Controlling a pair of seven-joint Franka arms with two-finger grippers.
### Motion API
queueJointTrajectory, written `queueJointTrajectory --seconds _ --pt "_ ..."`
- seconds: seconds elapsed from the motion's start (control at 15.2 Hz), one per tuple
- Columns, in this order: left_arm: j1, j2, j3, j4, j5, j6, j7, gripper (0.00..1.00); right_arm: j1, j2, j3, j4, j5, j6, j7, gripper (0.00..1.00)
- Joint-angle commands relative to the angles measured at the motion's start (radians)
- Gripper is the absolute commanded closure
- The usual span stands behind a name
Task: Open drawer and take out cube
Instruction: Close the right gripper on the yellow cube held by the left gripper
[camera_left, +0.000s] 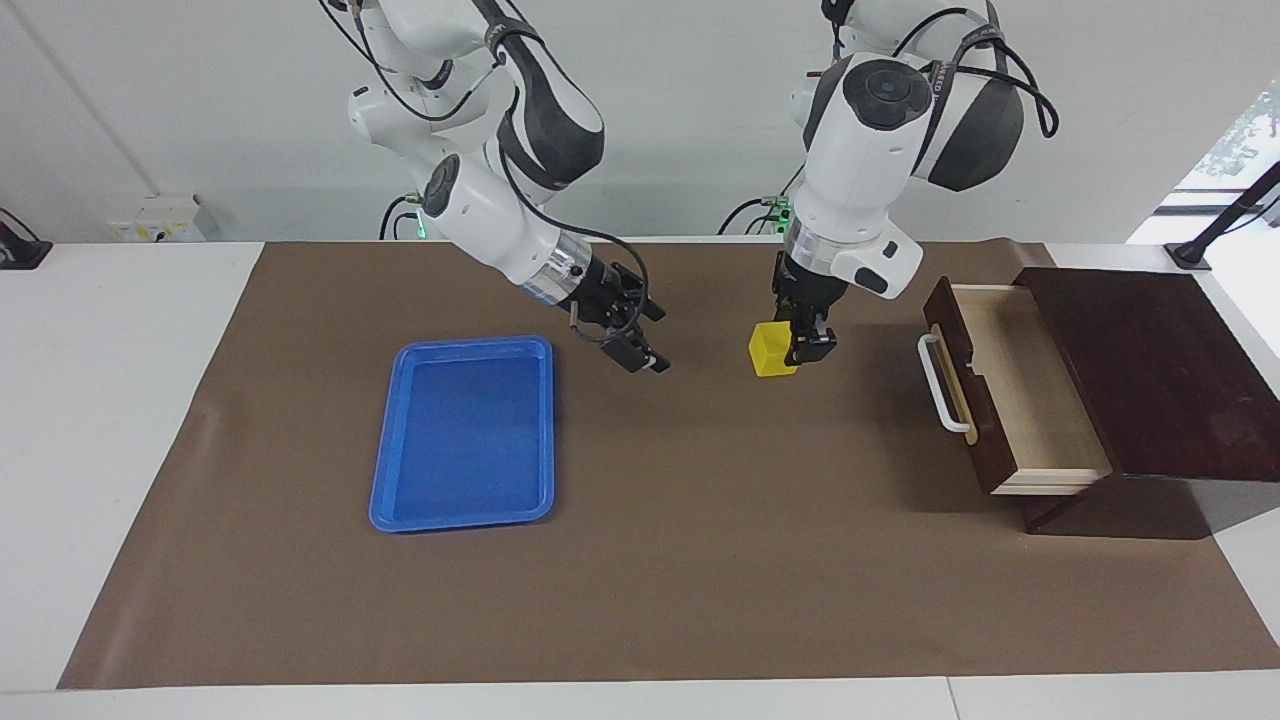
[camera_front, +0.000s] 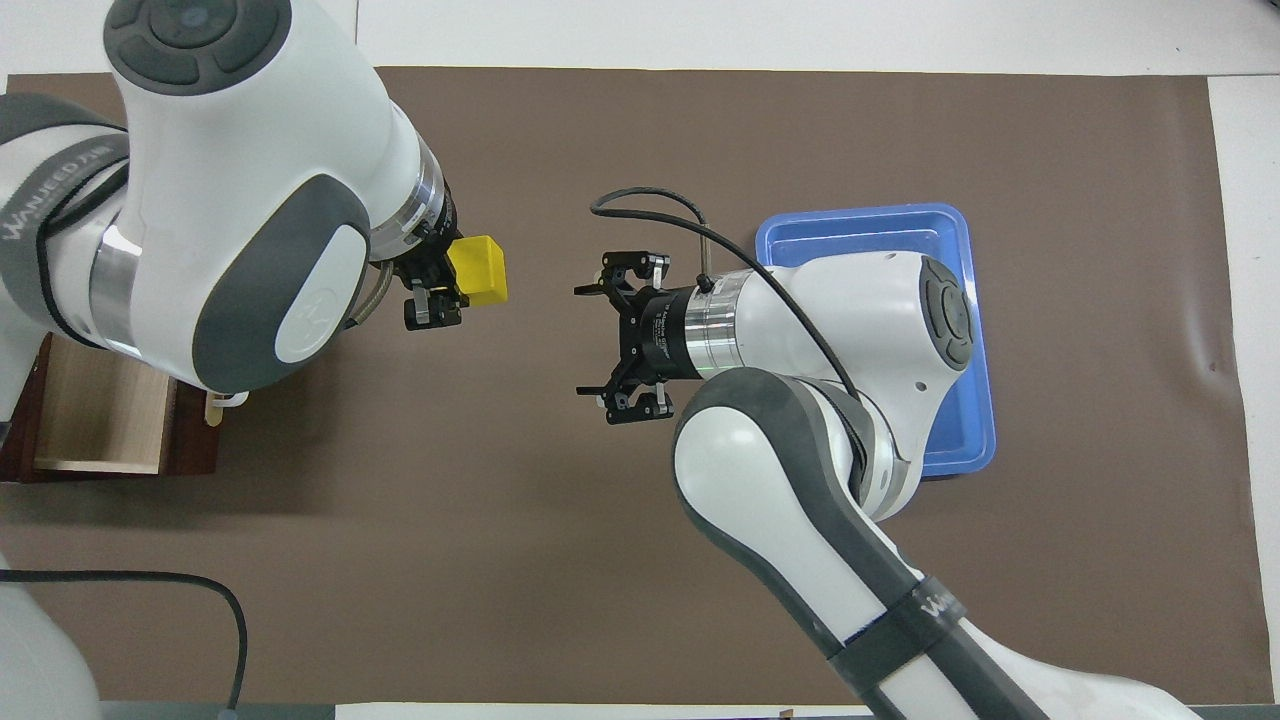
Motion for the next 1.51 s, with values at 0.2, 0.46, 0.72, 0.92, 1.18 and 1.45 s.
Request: queueJointTrajectory --seconds 0.2,0.46,0.72,0.92,1.18,1.45 --pt "-0.019 0.000 0.011 -0.010 0.013 0.000 -0.009 1.00 0.004 0.140 -0.004 0.173 0.028 -0.015 0.078 0.00" --pt "-0.026 0.000 0.011 -0.010 0.012 0.002 -0.008 1.00 0.012 0.226 -0.004 0.288 0.008 -0.018 0.127 0.00" --pt "-0.026 -0.002 0.011 -0.011 0.012 0.002 -0.006 1.00 0.041 0.231 -0.004 0.302 -0.040 -0.028 0.127 0.00" --pt "-0.026 -0.005 0.011 -0.022 0.012 0.003 0.000 1.00 0.044 0.231 -0.004 0.302 -0.058 -0.051 0.127 0.00" --pt "-0.026 -0.006 0.011 -0.028 0.012 0.009 0.003 1.00 0.046 0.232 -0.002 0.320 -0.058 -0.058 0.141 0.00" --pt "-0.026 -0.009 0.011 -0.034 0.012 0.016 0.003 1.00 0.040 0.236 -0.004 0.325 -0.060 -0.078 0.142 0.00"
